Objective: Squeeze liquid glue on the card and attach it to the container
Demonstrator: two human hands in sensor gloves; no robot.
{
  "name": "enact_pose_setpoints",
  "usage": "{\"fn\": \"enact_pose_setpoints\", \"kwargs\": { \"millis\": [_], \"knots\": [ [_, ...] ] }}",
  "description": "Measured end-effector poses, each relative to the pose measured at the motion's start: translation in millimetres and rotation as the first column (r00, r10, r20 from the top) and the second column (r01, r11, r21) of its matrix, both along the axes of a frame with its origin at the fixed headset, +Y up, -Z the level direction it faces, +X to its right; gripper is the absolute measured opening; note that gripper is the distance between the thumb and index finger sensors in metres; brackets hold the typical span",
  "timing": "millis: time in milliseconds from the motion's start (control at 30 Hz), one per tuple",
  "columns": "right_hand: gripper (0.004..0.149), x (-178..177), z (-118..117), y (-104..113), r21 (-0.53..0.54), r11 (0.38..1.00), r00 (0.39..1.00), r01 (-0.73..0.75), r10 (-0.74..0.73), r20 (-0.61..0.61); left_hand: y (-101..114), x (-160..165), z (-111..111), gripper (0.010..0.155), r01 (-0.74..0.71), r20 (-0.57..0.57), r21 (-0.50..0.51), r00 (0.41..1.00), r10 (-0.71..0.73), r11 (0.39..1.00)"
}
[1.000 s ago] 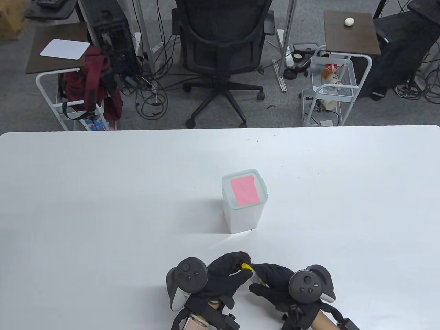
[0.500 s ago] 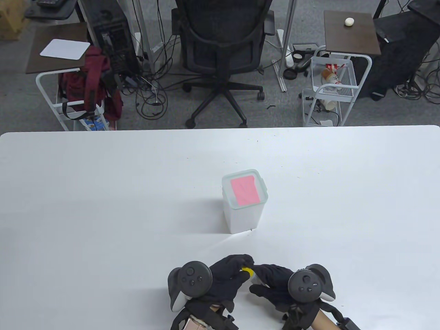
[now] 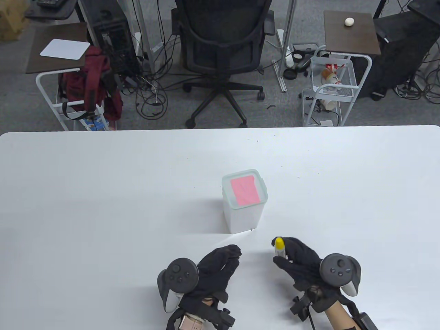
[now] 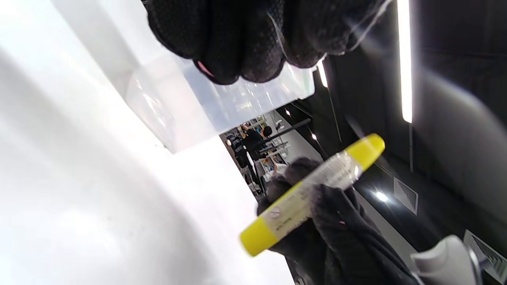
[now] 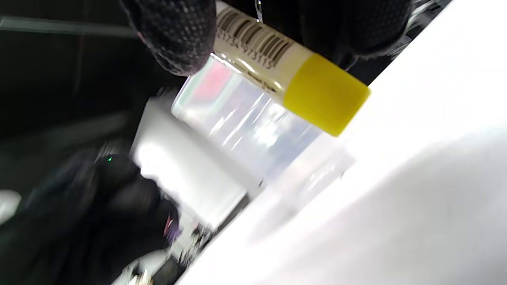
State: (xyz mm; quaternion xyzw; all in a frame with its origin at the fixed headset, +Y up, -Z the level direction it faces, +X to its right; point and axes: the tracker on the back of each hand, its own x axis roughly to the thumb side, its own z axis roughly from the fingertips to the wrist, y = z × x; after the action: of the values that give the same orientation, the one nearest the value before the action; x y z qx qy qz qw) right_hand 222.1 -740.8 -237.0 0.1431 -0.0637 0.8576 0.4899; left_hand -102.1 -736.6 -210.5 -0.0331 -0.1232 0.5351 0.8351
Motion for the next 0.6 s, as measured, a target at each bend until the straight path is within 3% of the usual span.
{"fn": "enact_pose_setpoints", "kwargs": {
  "millis": [167, 333, 600],
  "knots": [
    [0.055, 22.5, -32.4, -3.6, -0.089, 0.996, 0.985, -0.023, 0.038, 0.17, -3.7, -4.6, -3.8, 0.043, 0.005, -0.007, -0.024, 1.0, -0.005, 1.0],
    [0.056, 25.3, -62.6, -12.1, -0.168, 0.986, 0.978, 0.019, 0.016, 0.21, -5.0, -9.9, -5.2, 0.043, 0.002, -0.024, -0.033, 1.0, -0.003, 0.999],
    [0.056, 22.6, -80.5, -19.1, -0.201, 0.979, 0.968, -0.024, 0.073, 0.239, -4.8, -13.7, -10.5, 0.042, -0.009, -0.035, -0.037, 0.999, 0.008, 0.999]
  ]
}}
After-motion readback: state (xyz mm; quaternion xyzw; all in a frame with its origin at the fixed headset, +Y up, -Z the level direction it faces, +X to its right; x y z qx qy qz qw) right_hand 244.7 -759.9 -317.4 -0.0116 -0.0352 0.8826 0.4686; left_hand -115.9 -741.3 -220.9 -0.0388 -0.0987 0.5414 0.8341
